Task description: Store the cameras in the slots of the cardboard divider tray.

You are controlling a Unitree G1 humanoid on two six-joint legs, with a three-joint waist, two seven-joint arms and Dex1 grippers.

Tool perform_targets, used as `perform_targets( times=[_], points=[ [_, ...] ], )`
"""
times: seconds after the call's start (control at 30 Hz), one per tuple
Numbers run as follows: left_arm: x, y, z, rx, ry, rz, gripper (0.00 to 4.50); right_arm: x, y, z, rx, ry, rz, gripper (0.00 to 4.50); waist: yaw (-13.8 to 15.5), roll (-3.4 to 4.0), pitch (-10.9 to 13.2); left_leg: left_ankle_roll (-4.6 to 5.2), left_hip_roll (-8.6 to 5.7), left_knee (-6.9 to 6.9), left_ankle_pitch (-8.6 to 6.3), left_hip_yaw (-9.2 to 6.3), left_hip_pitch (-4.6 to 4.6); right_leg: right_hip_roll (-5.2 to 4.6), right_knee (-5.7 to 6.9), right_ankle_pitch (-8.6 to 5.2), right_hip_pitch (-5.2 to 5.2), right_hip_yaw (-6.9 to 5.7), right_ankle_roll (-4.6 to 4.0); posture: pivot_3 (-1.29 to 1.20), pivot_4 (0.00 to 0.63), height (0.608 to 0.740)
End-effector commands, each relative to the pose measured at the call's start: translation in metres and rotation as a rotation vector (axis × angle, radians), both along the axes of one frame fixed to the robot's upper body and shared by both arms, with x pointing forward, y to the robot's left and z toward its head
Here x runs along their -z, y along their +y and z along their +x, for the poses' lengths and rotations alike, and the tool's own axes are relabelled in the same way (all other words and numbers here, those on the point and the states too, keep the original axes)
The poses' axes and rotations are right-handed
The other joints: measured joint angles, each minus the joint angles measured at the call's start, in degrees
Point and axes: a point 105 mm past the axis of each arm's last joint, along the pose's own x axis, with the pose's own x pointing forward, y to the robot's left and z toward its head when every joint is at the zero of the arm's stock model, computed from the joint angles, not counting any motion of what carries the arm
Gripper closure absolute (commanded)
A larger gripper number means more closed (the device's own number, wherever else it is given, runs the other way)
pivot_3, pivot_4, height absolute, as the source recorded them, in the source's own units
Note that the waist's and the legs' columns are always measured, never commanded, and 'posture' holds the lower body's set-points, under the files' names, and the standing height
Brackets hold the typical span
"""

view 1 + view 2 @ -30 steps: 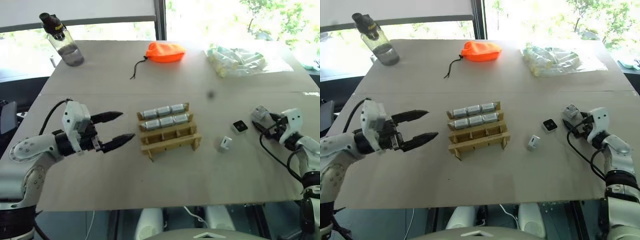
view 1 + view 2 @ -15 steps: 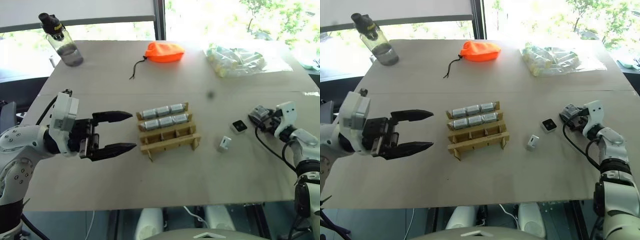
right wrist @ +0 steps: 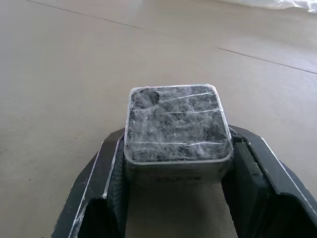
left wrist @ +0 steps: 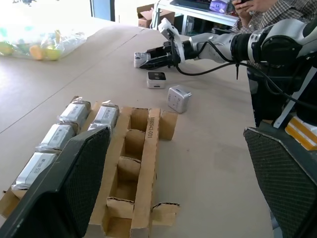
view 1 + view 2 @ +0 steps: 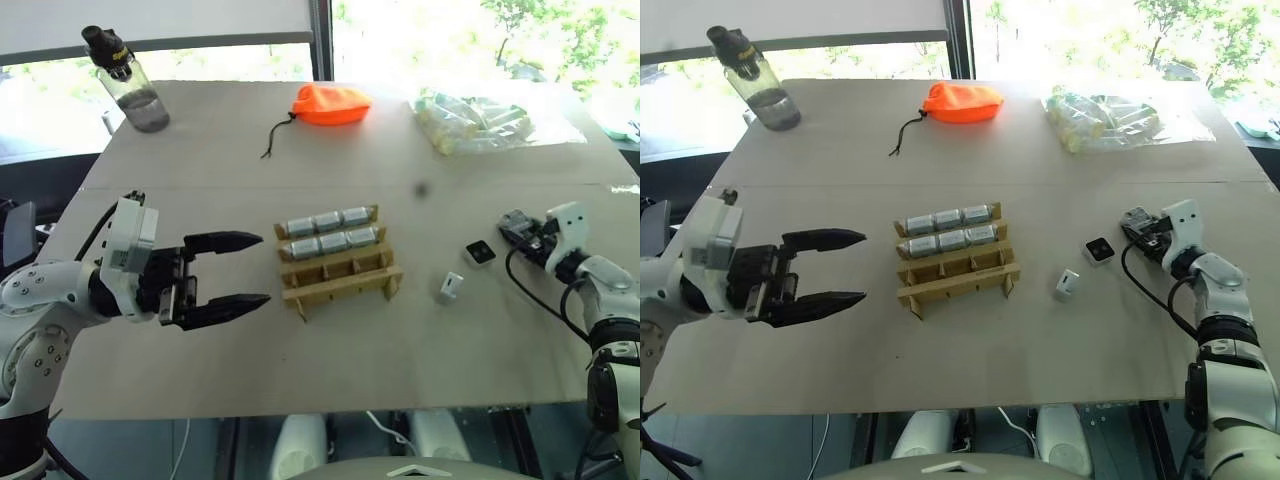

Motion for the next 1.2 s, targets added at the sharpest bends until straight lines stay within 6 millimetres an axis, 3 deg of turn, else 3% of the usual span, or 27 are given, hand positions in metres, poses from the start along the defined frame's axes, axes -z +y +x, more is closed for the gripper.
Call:
perform_targets(
  times=[0.03, 0.17, 0.3, 0.4, 0.47, 0.5, 0.57, 0.67, 0.93, 1.2],
  points=[
    [-0.003, -0.002, 0.002, -0.019, -0.035, 0.011, 0.00, -0.064, 0.038, 0.011, -0.175, -0.203, -0.017, 2.52, -0.20, 0.16, 0.12, 0.00, 0.00, 0.01, 0.00, 0.02, 0.00, 0.00, 0.03, 0.00, -0.02, 0.03, 0.00, 0.00, 0.150, 0.726],
    [0.000, -0.012, 0.008, -0.018, -0.007, 0.005, 0.00, -0.103, 0.106, -0.001, -0.444, -0.340, -0.067, 2.52, -0.67, 0.27, 0.19, -0.09, 0.03, 0.00, 0.05, 0.07, 0.01, 0.03, 0.35, 0.00, -0.21, 0.16, 0.01, 0.00, 0.150, 0.726],
    [-0.003, -0.026, 0.010, 0.024, 0.028, -0.001, 0.00, -0.124, 0.174, -0.021, -0.693, -0.428, -0.155, 2.52, -0.59, 0.27, 0.20, -0.15, 0.06, -0.02, 0.08, -0.08, -0.06, 0.06, 0.45, -0.01, -0.29, 0.07, -0.01, 0.00, 0.150, 0.726],
    [-0.004, -0.030, 0.023, 0.006, 0.038, 0.001, 0.00, -0.130, 0.210, -0.036, -0.858, -0.491, -0.272, 2.52, 0.20, 0.25, 0.21, -0.15, 0.01, 0.00, 0.08, -0.06, -0.09, 0.03, 0.44, 0.00, -0.30, 0.02, -0.01, 0.00, 0.150, 0.726],
    [-0.004, -0.028, 0.040, -0.052, 0.022, 0.012, 0.00, -0.130, 0.231, -0.045, -0.957, -0.571, -0.426, 2.52, 0.46, 0.24, 0.22, -0.14, -0.04, 0.05, 0.08, -0.07, -0.14, 0.00, 0.43, 0.00, -0.30, -0.01, -0.01, 0.00, 0.150, 0.726],
    [0.000, -0.025, 0.052, -0.096, 0.012, 0.021, 0.00, -0.127, 0.241, -0.044, -0.970, -0.651, -0.597, 2.52, 0.48, 0.24, 0.24, -0.14, -0.08, 0.09, 0.09, -0.10, -0.17, -0.03, 0.44, 0.00, -0.30, -0.05, -0.01, 0.00, 0.150, 0.726],
    [0.005, -0.020, 0.071, -0.154, 0.001, 0.036, 0.00, -0.118, 0.252, -0.045, -1.031, -0.775, -0.851, 2.52, 0.31, 0.24, 0.26, -0.14, -0.14, 0.14, 0.09, -0.06, -0.17, -0.02, 0.48, 0.00, -0.31, -0.06, -0.01, 0.00, 0.150, 0.726],
    [0.001, -0.024, 0.082, -0.156, 0.029, -0.006, 0.00, -0.121, 0.273, -0.046, -1.057, -0.921, -0.944, 2.52, 0.16, 0.05, 0.33, -0.14, -0.25, 0.15, 0.09, 0.01, -0.16, 0.06, 0.50, -0.01, -0.31, -0.05, -0.01, 0.00, 0.150, 0.726],
    [-0.005, -0.036, 0.080, -0.081, 0.111, -0.031, 0.00, -0.130, 0.302, -0.052, -1.048, -1.160, -1.024, 2.52, 0.07, -0.05, 0.42, -0.16, -0.03, 0.18, 0.10, 0.20, -0.35, 0.04, 0.48, 0.00, -0.44, -0.11, -0.01, 0.00, 0.150, 0.726],
    [-0.010, -0.041, 0.084, -0.062, 0.131, -0.039, 0.00, -0.129, 0.311, -0.058, -1.058, -1.217, -1.010, 2.52, 0.06, -0.07, 0.43, -0.17, -0.02, 0.56, 0.10, 0.16, -0.34, 0.04, 0.68, 0.00, -0.40, -0.09, -0.01, 0.00, 0.150, 0.726]
  ],
)
